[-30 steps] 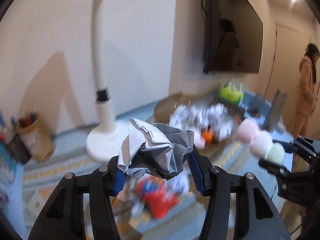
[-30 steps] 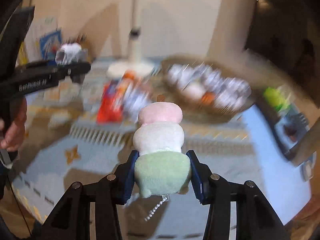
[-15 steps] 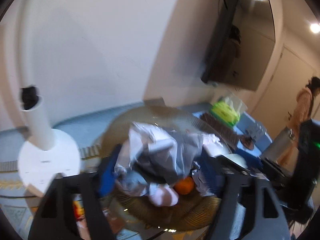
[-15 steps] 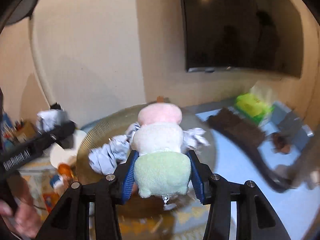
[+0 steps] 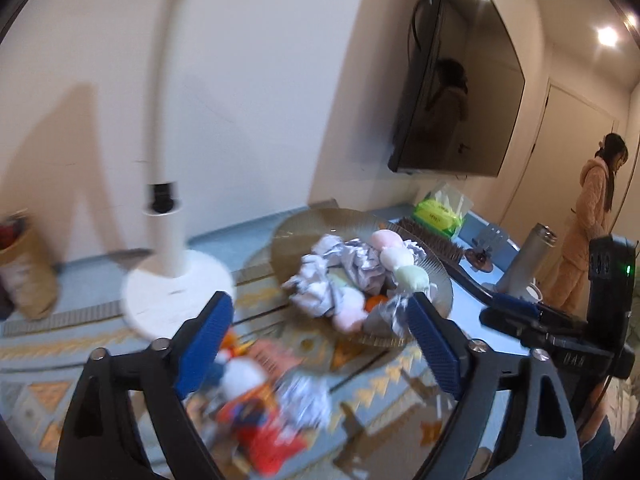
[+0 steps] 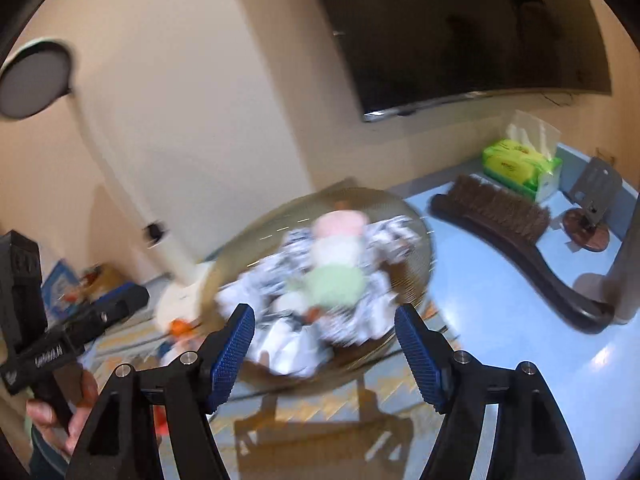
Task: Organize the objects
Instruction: 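Grasp the red snack bag with the left tool while the right tool grasps a white paper ball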
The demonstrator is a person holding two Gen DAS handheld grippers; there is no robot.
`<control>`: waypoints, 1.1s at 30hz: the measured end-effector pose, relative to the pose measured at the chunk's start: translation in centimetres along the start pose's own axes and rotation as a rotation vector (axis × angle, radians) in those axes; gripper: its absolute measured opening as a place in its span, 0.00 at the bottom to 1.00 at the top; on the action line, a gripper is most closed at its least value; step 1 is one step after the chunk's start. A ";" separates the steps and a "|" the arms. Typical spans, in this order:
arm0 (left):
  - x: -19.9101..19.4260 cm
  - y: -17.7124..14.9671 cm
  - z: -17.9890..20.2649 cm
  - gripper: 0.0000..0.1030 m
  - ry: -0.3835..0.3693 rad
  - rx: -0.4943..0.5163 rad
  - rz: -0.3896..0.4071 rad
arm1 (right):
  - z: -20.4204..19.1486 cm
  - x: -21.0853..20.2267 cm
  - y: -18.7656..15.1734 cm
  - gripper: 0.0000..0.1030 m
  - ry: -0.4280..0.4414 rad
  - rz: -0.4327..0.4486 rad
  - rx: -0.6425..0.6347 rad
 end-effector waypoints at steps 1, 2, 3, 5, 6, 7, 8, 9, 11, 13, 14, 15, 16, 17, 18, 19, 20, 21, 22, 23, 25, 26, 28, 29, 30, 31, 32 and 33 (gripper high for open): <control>-1.8 -0.8 -1.1 0.99 0.022 -0.008 0.016 | -1.5 -1.0 -0.4 0.69 0.014 0.008 -0.032; -3.1 -1.7 -2.2 0.99 0.049 -0.012 0.033 | -3.0 -1.9 -0.9 0.71 0.021 0.013 -0.061; -3.9 -2.5 -3.3 0.99 0.077 -0.013 0.043 | -4.6 -2.6 -1.6 0.77 0.032 0.015 -0.097; -4.6 -4.6 -5.7 0.99 0.142 -0.031 0.032 | -7.6 -3.3 -3.4 0.90 0.033 0.027 -0.178; -4.5 -6.0 -7.2 0.99 0.173 -0.046 0.014 | -8.9 -3.3 -4.5 0.93 0.020 0.033 -0.216; -4.3 -6.9 -8.3 0.99 0.193 -0.054 0.002 | -10.5 -2.8 -6.1 0.93 0.007 0.026 -0.264; -3.9 -8.1 -9.6 0.99 0.218 -0.065 -0.012 | -11.2 -2.2 -6.9 0.93 0.004 0.015 -0.285; -3.7 -9.0 -10.6 0.99 0.231 -0.073 -0.023 | -12.1 -1.3 -8.1 0.93 0.002 -0.003 -0.308; -2.8 -10.8 -12.1 0.99 0.225 -0.093 -0.053 | -13.5 0.9 -10.1 0.93 0.016 -0.056 -0.328; -1.6 -11.8 -13.2 0.98 0.231 -0.132 -0.108 | -13.7 2.9 -11.2 0.93 0.083 -0.117 -0.279; -1.4 -11.6 -13.1 0.98 0.217 -0.134 -0.114 | -13.6 3.5 -11.5 0.93 0.134 -0.134 -0.232; -1.8 -11.5 -13.0 0.98 0.206 -0.130 -0.096 | -13.4 3.9 -11.6 0.93 0.144 -0.140 -0.211; -1.8 -11.5 -12.9 0.98 0.212 -0.120 -0.090 | -12.9 4.1 -11.6 0.93 0.115 -0.142 -0.204; -1.6 -11.7 -12.7 0.98 0.219 -0.111 -0.101 | -12.4 4.2 -11.6 0.93 0.082 -0.138 -0.201; -1.5 -11.8 -12.5 0.98 0.227 -0.097 -0.113 | -12.3 4.1 -11.6 0.93 0.080 -0.134 -0.193; -1.5 -11.9 -12.1 0.98 0.238 -0.070 -0.113 | -12.2 4.0 -11.6 0.93 0.084 -0.128 -0.186; -1.6 -11.9 -11.6 0.98 0.245 -0.043 -0.103 | -12.4 4.0 -11.6 0.93 0.079 -0.129 -0.192; -1.7 -11.9 -11.3 0.98 0.249 -0.019 -0.095 | -12.5 4.1 -11.6 0.93 0.069 -0.133 -0.200; -1.7 -12.0 -10.9 0.98 0.249 -0.003 -0.093 | -12.6 4.3 -11.7 0.92 0.062 -0.148 -0.207; -1.7 -12.0 -10.5 0.98 0.242 0.012 -0.094 | -12.8 4.5 -11.8 0.85 0.069 -0.165 -0.201; -1.7 -11.9 -9.9 0.98 0.216 0.011 -0.095 | -12.4 5.2 -11.8 0.64 0.111 -0.218 -0.149; -1.5 -11.9 -9.3 0.98 0.159 -0.018 -0.120 | -12.1 5.7 -11.9 0.63 0.139 -0.253 -0.107; -0.9 -11.6 -7.9 0.98 0.093 -0.040 -0.164 | -12.2 6.4 -11.6 0.63 0.241 -0.309 -0.004; -0.4 -11.2 -7.3 0.98 0.083 -0.034 -0.173 | -12.4 6.6 -11.2 0.63 0.277 -0.322 0.022; 0.1 -11.1 -6.7 0.98 0.088 -0.025 -0.182 | -12.8 6.7 -10.5 0.63 0.305 -0.326 0.034; 0.6 -11.0 -6.3 0.95 0.101 -0.013 -0.189 | -13.2 7.0 -9.4 0.63 0.317 -0.316 0.029; 1.4 -10.8 -5.9 0.93 0.122 0.013 -0.192 | -13.4 7.2 -8.8 0.63 0.307 -0.307 0.016; 1.9 -10.9 -5.7 0.92 0.132 0.029 -0.190 | -13.6 7.7 -8.1 0.63 0.280 -0.298 -0.005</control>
Point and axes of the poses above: each gripper's, at about its wrist camera, not at the fingertips, and x roughly the way its jaws point, z to its right, y to its top, the point moved 7 cm from there along x, roughly the way its jaws point, and after that the axes turned 11 degrees about -x, right-handed, at the moved point
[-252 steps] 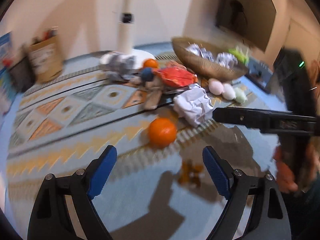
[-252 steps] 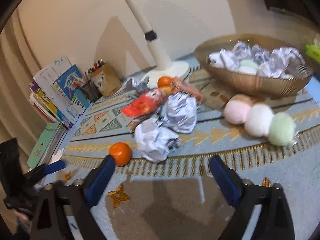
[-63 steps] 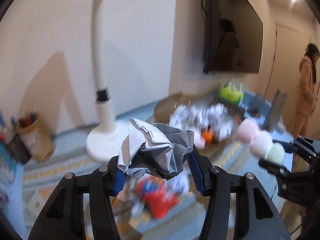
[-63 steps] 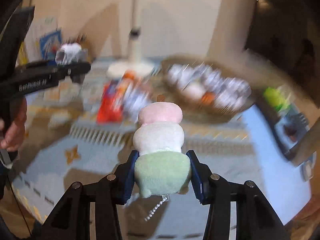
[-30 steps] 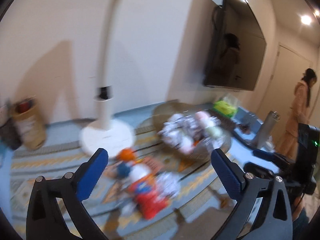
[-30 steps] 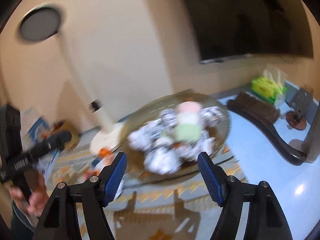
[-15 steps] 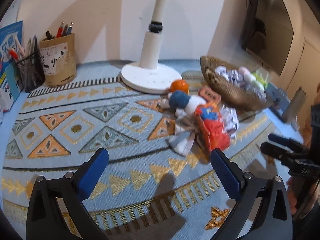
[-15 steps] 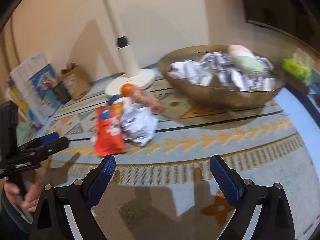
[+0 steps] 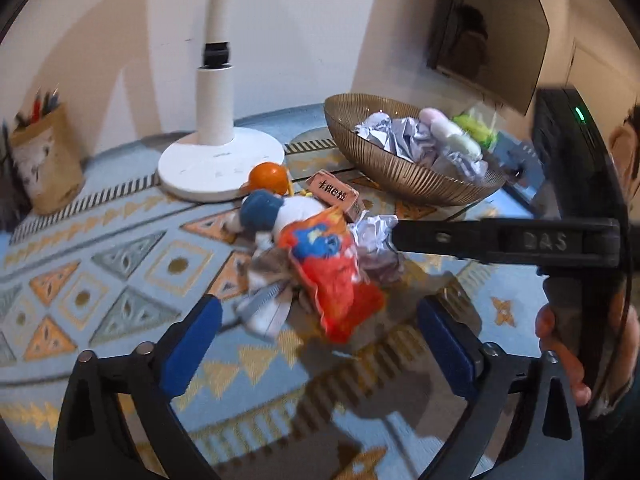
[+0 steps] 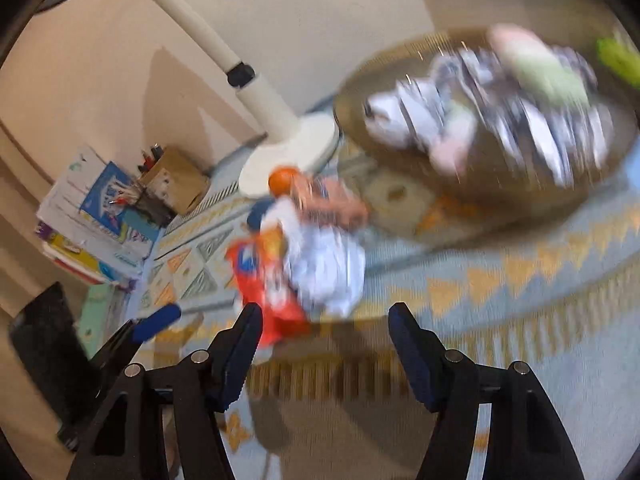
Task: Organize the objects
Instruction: 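Grasp the red snack bag with the left tool while the right tool grasps a white paper ball, then carry the snack bag and paper ball over the glass bowl and open both tools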
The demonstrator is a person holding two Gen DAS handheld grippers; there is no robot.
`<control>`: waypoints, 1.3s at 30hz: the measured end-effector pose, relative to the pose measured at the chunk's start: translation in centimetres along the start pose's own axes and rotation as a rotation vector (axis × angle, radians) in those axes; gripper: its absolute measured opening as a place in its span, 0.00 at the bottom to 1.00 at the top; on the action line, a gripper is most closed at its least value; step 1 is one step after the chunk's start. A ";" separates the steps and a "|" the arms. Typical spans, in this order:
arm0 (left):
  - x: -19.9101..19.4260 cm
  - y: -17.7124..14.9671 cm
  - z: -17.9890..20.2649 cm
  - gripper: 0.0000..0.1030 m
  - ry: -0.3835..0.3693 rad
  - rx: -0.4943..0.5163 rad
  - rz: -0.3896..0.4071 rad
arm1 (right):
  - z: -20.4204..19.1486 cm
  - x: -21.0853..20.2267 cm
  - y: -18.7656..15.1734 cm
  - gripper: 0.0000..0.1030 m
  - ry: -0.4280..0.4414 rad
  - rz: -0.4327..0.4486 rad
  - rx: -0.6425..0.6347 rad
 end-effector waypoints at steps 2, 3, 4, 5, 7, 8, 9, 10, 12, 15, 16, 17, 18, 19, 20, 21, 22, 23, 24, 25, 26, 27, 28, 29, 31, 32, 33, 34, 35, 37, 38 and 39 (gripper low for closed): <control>1.1 0.1 0.4 0.84 0.021 0.006 -0.010 | 0.2 1.1 1.0 0.63 -0.026 -0.002 0.002; 1.4 0.0 0.5 0.82 0.023 0.006 -0.018 | 0.3 1.9 1.3 0.63 -0.006 -0.010 0.015; 1.9 0.0 0.8 0.75 0.029 0.009 -0.026 | 0.4 2.8 1.6 0.63 0.027 -0.024 0.034; 2.1 0.0 0.8 0.72 0.037 0.015 -0.029 | 0.6 3.6 1.7 0.63 0.038 -0.041 0.049; 2.7 0.2 1.0 0.72 0.064 0.033 -0.032 | 1.1 4.9 1.4 0.63 0.041 -0.077 0.066; 3.0 0.3 1.1 0.72 0.068 0.036 -0.034 | 1.1 5.1 1.3 0.59 0.064 -0.075 0.074; 3.2 0.3 1.2 0.72 0.069 0.036 -0.038 | 1.2 4.9 1.2 0.44 0.089 -0.064 0.076; 3.5 0.5 1.4 0.72 0.071 0.031 -0.042 | 1.1 4.5 1.1 0.44 0.125 -0.056 0.082; 4.1 0.8 1.5 0.72 0.091 0.027 -0.039 | 1.8 3.1 1.1 0.44 0.127 -0.016 0.100; 5.1 1.2 1.6 0.56 0.114 0.015 -0.039 | 3.2 -0.6 0.6 0.44 0.104 0.082 0.102; 5.5 1.3 1.5 0.45 0.146 0.017 -0.036 | 3.5 -1.5 0.4 0.44 0.094 0.104 0.095; 5.9 1.5 1.5 0.42 0.161 0.020 -0.035 | 3.7 -2.2 0.1 0.44 0.081 0.125 0.081; 5.8 1.5 1.4 0.40 0.166 0.020 -0.026 | 3.8 -2.7 -0.3 0.44 0.078 0.136 0.063; 5.5 1.4 1.4 0.37 0.164 0.019 -0.017 | 3.7 -2.9 -0.7 0.44 0.077 0.141 0.044; 4.9 1.1 1.4 0.35 0.151 0.023 -0.017 | 3.7 -2.9 -1.1 0.44 0.073 0.142 0.033; 4.4 0.8 1.3 0.34 0.139 0.026 -0.021 | 3.7 -2.9 -1.4 0.44 0.073 0.142 0.021; 3.5 0.4 1.3 0.34 0.125 0.028 -0.026 | 3.5 -2.7 -1.7 0.44 0.079 0.141 0.009; 2.8 0.1 1.1 0.34 0.111 0.026 -0.029 | 3.3 -2.4 -1.9 0.44 0.090 0.140 0.002; 1.5 -0.5 0.8 0.34 0.081 0.009 -0.037 | 3.3 -2.3 -2.2 0.44 0.097 0.130 0.000; 0.6 -0.9 0.5 0.34 0.061 -0.008 -0.044 | 3.1 -2.3 -2.3 0.44 0.091 0.126 -0.008; -0.7 -1.6 0.0 0.34 0.033 -0.037 -0.056 | 2.9 -2.7 -2.3 0.44 0.083 0.134 -0.021; -1.4 -2.1 -0.6 0.34 0.025 -0.058 -0.064 | 2.5 -2.9 -2.4 0.44 0.077 0.133 -0.036; -1.8 -2.5 -1.1 0.34 0.029 -0.074 -0.068 | 2.1 -3.1 -2.6 0.45 0.073 0.122 -0.055; -2.3 -3.0 -1.9 0.34 0.039 -0.091 -0.069 | 1.6 -3.1 -2.8 0.45 0.068 0.105 -0.074; -2.4 -3.3 -3.3 0.34 0.071 -0.098 -0.056 | 0.5 -3.0 -3.6 0.46 0.051 0.035 -0.122; -2.3 -3.3 -3.9 0.34 0.088 -0.105 -0.046 | 0.0 -3.1 -3.9 0.46 0.043 0.018 -0.145; -2.2 -3.3 -4.6 0.34 0.103 -0.116 -0.032 | -0.6 -3.1 -4.3 0.47 0.032 -0.002 -0.177; -2.0 -3.3 -5.3 0.34 0.106 -0.136 -0.010 | -1.0 -2.8 -4.6 0.47 0.012 -0.026 -0.207; -1.8 -3.4 -5.7 0.34 0.088 -0.159 0.001 | -1.3 -2.5 -4.9 0.48 -0.022 -0.046 -0.239; -1.1 -3.7 -6.3 0.34 0.072 -0.191 -0.020 | -1.9 -1.9 -5.3 0.55 -0.109 -0.068 -0.303; -1.0 -3.6 -6.5 0.35 0.078 -0.193 -0.024 | -2.2 -1.6 -5.4 0.66 -0.137 -0.065 -0.315; -1.3 -3.6 -6.6 0.35 0.073 -0.193 -0.009 | -2.1 -1.5 -5.5 0.69 -0.141 -0.056 -0.315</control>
Point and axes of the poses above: each gripper's, at about its wrist camera, not at the fingertips, and x roughly the way its jaws point, z to its right, y to its top, the point moved 7 cm from there along x, roughly the way its jaws point, and after that the axes turned 11 degrees about -x, right-handed, at the moved point
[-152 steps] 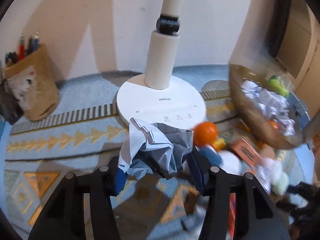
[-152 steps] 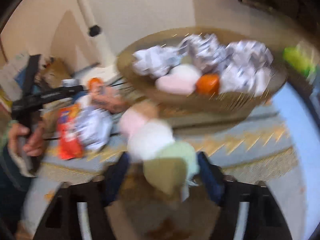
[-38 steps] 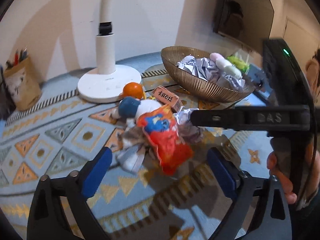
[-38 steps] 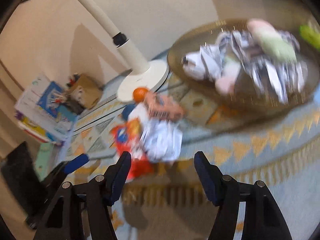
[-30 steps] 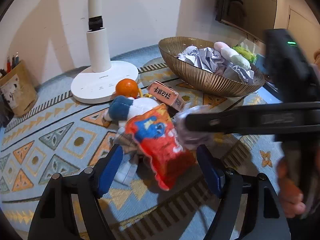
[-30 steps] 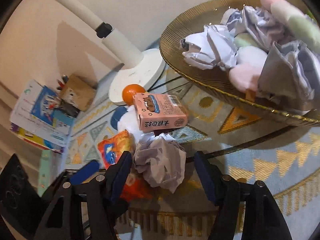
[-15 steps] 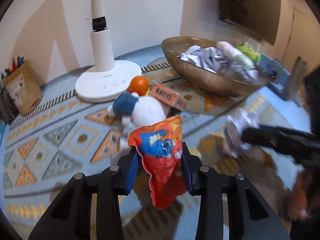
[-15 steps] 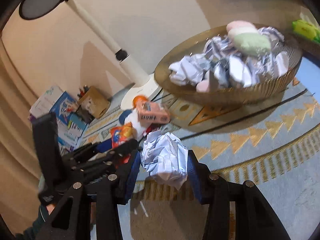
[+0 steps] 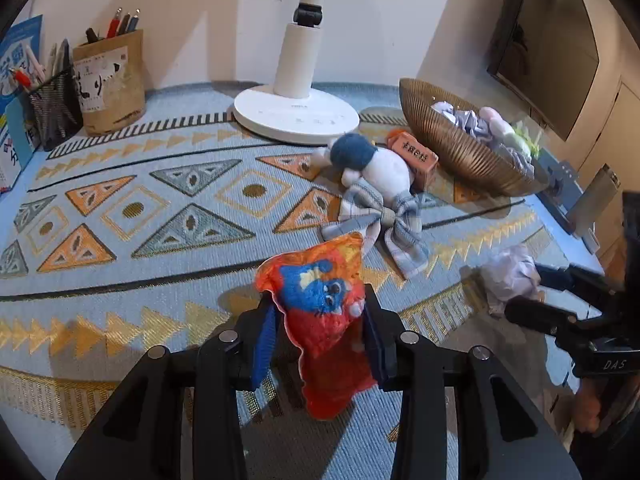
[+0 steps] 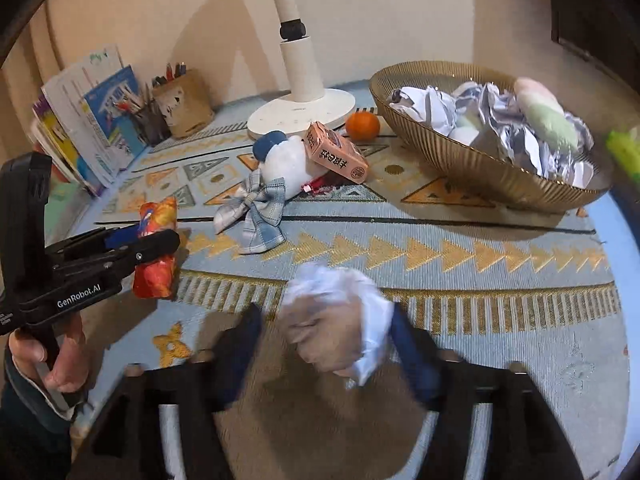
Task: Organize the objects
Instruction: 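Carry the snack bag and paper ball over the glass bowl and open both tools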
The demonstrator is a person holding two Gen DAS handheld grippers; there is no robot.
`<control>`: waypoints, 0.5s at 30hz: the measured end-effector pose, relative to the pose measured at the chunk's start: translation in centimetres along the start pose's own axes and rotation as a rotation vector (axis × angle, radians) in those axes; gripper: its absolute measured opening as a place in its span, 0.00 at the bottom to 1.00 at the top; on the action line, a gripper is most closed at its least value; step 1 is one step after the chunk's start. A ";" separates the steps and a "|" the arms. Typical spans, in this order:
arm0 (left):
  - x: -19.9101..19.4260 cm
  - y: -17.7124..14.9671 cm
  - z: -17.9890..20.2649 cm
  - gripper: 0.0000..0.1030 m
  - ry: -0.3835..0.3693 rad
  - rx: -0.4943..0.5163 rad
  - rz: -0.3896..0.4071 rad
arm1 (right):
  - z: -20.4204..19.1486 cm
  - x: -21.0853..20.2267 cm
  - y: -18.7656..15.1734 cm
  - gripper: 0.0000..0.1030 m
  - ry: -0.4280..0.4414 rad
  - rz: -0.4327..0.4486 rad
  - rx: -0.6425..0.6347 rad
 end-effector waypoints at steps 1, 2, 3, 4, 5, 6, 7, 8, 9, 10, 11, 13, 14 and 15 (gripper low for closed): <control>-0.1 0.0 0.1 0.36 0.000 0.006 0.007 | -0.1 0.1 0.0 0.70 0.009 0.017 0.003; -0.2 -0.1 0.1 0.36 0.003 0.013 0.008 | -0.2 0.2 -0.2 0.73 0.032 0.034 0.016; -0.2 -0.1 0.2 0.36 0.012 0.024 0.008 | -0.1 0.3 -0.2 0.76 0.043 0.043 0.033; -0.2 -0.2 0.4 0.36 0.021 0.035 0.010 | 0.2 0.4 -0.4 0.77 0.052 0.056 0.061; -0.2 -0.2 0.5 0.37 0.026 0.044 0.013 | 0.4 0.5 -0.6 0.79 0.055 0.065 0.084; -0.3 -0.2 0.6 0.37 0.030 0.052 0.015 | 0.6 0.8 -0.7 0.79 0.053 0.058 0.107; -0.3 -0.3 0.7 0.37 0.033 0.057 0.016 | 0.9 0.9 -0.8 0.79 0.048 0.046 0.124; -0.3 -0.3 0.7 0.37 0.035 0.060 0.014 | 1.0 0.9 -0.8 0.79 0.050 0.048 0.132; -0.3 -0.3 0.7 0.37 0.035 0.059 0.011 | 1.0 0.7 -0.8 0.79 0.055 0.050 0.137; -0.2 -0.3 0.6 0.40 0.036 0.055 0.005 | 1.0 0.7 -0.8 0.79 0.061 0.049 0.140; -0.1 -0.3 0.5 0.44 0.037 0.048 -0.001 | 1.0 0.7 -0.8 0.79 0.059 0.047 0.144; 0.2 -0.4 0.2 0.54 0.029 0.036 -0.022 | 1.0 0.7 -0.8 0.79 0.042 0.048 0.151; 0.6 -0.6 0.1 0.69 0.020 0.027 -0.052 | 1.1 0.7 -0.8 0.79 0.031 0.050 0.153; 0.6 -0.6 0.3 0.72 0.011 0.025 -0.056 | 1.2 0.8 -0.8 0.79 0.023 0.048 0.156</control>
Point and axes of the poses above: each gripper's, at about its wrist camera, not at the fingertips, and x roughly the way its jaws point, z to its right, y to its top, the point moved 7 cm from there along x, roughly the way its jaws point, and after that the axes turned 11 degrees about -x, right-handed, at the moved point
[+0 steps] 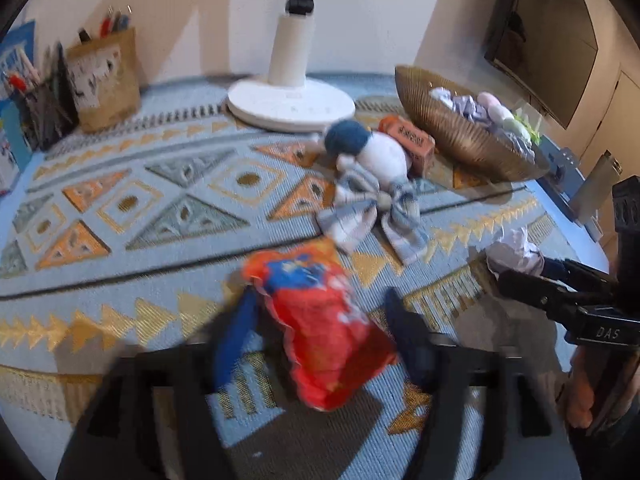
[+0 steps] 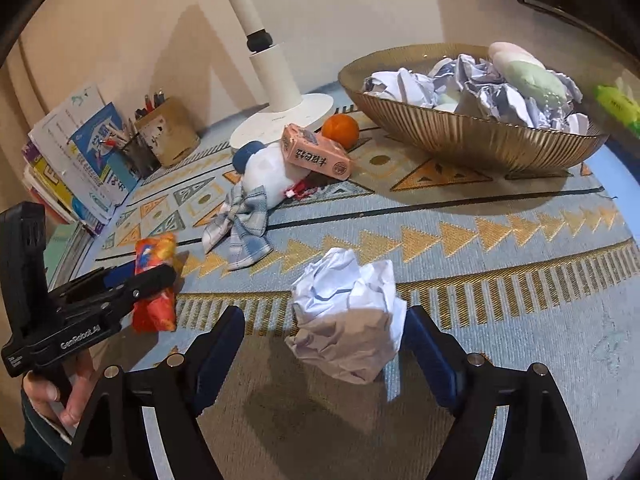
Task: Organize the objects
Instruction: 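Carry the snack bag and paper ball over the glass bowl and open both tools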
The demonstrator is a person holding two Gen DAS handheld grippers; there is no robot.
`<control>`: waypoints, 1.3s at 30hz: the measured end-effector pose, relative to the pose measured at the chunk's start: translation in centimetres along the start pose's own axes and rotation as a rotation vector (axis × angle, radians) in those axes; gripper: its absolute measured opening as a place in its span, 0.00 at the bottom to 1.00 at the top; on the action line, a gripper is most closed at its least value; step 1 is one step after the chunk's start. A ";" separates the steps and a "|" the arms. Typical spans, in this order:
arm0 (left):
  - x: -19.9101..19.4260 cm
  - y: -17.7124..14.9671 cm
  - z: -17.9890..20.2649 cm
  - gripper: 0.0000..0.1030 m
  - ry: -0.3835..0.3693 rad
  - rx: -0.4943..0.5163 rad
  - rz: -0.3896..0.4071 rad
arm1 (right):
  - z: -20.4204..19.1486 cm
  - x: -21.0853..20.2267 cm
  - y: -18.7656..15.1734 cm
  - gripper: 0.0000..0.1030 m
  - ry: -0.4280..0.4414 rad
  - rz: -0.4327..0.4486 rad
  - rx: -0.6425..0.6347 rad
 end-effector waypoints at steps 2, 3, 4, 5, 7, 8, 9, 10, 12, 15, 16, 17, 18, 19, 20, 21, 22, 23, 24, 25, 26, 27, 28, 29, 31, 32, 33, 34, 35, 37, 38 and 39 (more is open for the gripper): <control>-0.4 0.0 0.2 0.72 0.006 0.015 0.026 | 0.2 0.1 0.0 0.79 -0.025 -0.004 0.007; -0.5 0.0 0.4 0.72 0.017 0.028 0.034 | 0.3 0.2 0.0 0.79 -0.032 -0.003 0.007; -0.4 -0.1 0.5 0.72 0.024 0.038 0.035 | 0.4 0.1 0.0 0.79 -0.039 -0.001 0.008; -0.4 -0.1 0.6 0.72 0.031 0.047 0.036 | 0.5 0.1 0.1 0.79 -0.044 0.003 0.007; -0.5 -0.1 0.7 0.71 0.057 0.064 0.055 | 0.6 -0.1 0.2 0.79 -0.045 0.018 0.004; -0.5 0.0 0.7 0.66 0.063 0.070 0.061 | 0.6 -0.3 0.3 0.79 -0.044 0.028 0.004; -0.5 -0.1 0.8 0.62 0.073 0.080 0.063 | 0.8 -0.4 0.3 0.79 -0.045 0.033 0.004; -0.4 -0.1 0.8 0.56 0.086 0.085 0.063 | 0.9 -0.4 0.4 0.78 -0.051 0.040 0.009; -0.2 0.0 0.5 0.46 0.110 0.079 0.061 | 0.9 -0.4 0.4 0.68 -0.058 0.044 0.013; -0.5 0.2 0.2 0.32 0.100 0.067 0.074 | 0.4 0.5 0.1 0.48 -0.057 0.002 -0.016; -0.7 0.2 0.2 0.30 0.094 0.066 0.079 | 0.2 0.5 0.1 0.48 -0.078 0.001 -0.032; -0.8 0.2 0.4 0.28 0.088 0.070 0.083 | -0.1 0.4 0.2 0.45 -0.095 0.011 -0.052; -0.9 0.2 0.6 0.27 0.079 0.074 0.079 | -0.5 0.2 0.3 0.44 -0.100 0.023 -0.075; -1.2 0.2 1.0 0.25 0.054 0.077 0.064 | -1.0 -0.1 0.3 0.44 -0.093 0.039 -0.096; -1.5 0.4 1.5 0.22 0.026 0.080 0.053 | -1.3 -0.5 0.3 0.44 -0.081 0.055 -0.106; -2.0 0.8 2.1 0.22 -0.007 0.086 0.050 | -1.5 -1.1 0.3 0.44 -0.068 0.076 -0.108; -2.5 1.5 2.9 0.22 -0.029 0.096 0.053 | -1.5 -1.7 0.4 0.44 -0.053 0.098 -0.105; -3.2 2.7 4.0 0.22 -0.054 0.112 0.063 | -1.3 -2.3 0.5 0.44 -0.033 0.111 -0.094; -3.5 3.7 4.9 0.22 -0.074 0.121 0.071 | -1.0 -2.8 0.6 0.44 -0.010 0.119 -0.074; -3.7 4.7 5.8 0.22 -0.093 0.126 0.075 | -0.3 -3.9 1.2 0.44 0.002 0.136 -0.051; -3.7 6.3 7.3 0.22 -0.125 0.142 0.083 | 0.1 -4.6 1.8 0.44 -0.002 0.153 -0.041; -3.7 7.3 8.4 0.22 -0.141 0.154 0.093 | 0.8 -5.7 2.7 0.44 -0.011 0.183 -0.028; -3.4 8.8 10.0 0.22 -0.161 0.182 0.114 | 1.8 -7.1 3.9 0.44 -0.018 0.225 -0.005; -3.0 10.0 11.3 0.22 -0.172 0.201 0.130 | 2.8 -8.1 5.1 0.45 -0.019 0.258 0.019; -2.0 12.0 13.2 0.22 -0.195 0.200 0.138 | 5.1 -9.9 7.5 0.45 -0.026 0.319 0.072; -1.0 13.3 14.4 0.22 -0.223 0.190 0.132 | 6.1 -10.2 8.7 0.45 -0.039 0.338 0.092; -0.4 13.9 14.9 0.22 -0.237 0.187 0.129 | 7.1 -10.3 9.7 0.45 -0.054 0.350 0.111; 0.7 14.9 15.8 0.22 -0.239 0.185 0.133 | 8.2 -10.1 10.8 0.45 -0.067 0.356 0.131; 1.7 15.5 16.4 0.22 -0.227 0.184 0.136 | 9.0 -9.8 11.6 0.45 -0.073 0.360 0.147; 3.4 16.1 17.3 0.22 -0.215 0.186 0.129 | 10.6 -8.3 13.1 0.45 -0.069 0.357 0.181; 4.6 16.6 17.9 0.23 -0.223 0.185 0.116 | 11.1 -7.7 13.6 0.45 -0.069 0.353 0.189; 5.5 16.8 18.3 0.25 -0.240 0.189 0.100 | 11.6 -6.9 14.0 0.46 -0.071 0.350 0.196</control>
Point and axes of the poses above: each gripper's, at about its wrist camera, not at the fingertips, and x roughly the way its jaws point, z to its right, y to its top, the point moved 7 cm from there along x, roughly the way its jaws point, and after that the axes turned 11 degrees about -x, right-handed, at the moved point
